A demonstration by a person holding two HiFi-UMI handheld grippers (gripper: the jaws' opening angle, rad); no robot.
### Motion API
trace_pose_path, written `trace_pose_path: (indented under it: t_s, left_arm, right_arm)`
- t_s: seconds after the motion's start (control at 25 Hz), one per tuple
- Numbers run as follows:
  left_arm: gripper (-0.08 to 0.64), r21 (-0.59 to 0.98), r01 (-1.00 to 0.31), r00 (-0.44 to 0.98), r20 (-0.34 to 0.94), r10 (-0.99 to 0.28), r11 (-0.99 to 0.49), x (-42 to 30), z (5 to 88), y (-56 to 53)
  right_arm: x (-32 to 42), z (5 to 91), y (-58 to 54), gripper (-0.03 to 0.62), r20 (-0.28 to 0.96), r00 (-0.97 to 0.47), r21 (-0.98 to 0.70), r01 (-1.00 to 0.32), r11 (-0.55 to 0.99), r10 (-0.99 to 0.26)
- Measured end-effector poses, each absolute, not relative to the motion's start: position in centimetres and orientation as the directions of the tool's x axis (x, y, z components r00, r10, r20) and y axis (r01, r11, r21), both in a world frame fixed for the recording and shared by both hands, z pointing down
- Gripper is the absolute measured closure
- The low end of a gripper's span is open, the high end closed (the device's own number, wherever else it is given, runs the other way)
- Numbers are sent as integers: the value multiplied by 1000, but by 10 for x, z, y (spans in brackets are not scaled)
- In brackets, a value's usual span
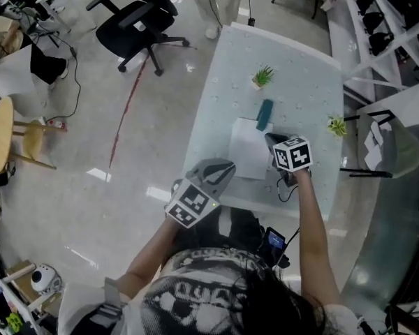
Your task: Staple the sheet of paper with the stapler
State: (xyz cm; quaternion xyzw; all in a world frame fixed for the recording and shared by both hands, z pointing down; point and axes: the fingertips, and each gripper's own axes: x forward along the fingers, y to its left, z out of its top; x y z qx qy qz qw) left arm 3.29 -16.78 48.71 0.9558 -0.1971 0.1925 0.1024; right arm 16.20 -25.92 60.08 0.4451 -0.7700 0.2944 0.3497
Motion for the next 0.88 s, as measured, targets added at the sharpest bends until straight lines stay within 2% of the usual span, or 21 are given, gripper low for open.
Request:
trace_pose_path:
  t_s: [0.36, 0.88]
  left_arm:
    - [548, 140, -395, 847, 437, -301, -908, 36, 503, -155]
    - [548, 88, -277, 883, 415, -217, -957, 99, 483, -68]
  right_arm:
    - [140, 589, -142, 591, 646, -364, -302, -929, 212, -671]
    - [157, 517, -37, 591, 472, -308, -314, -934, 169, -826]
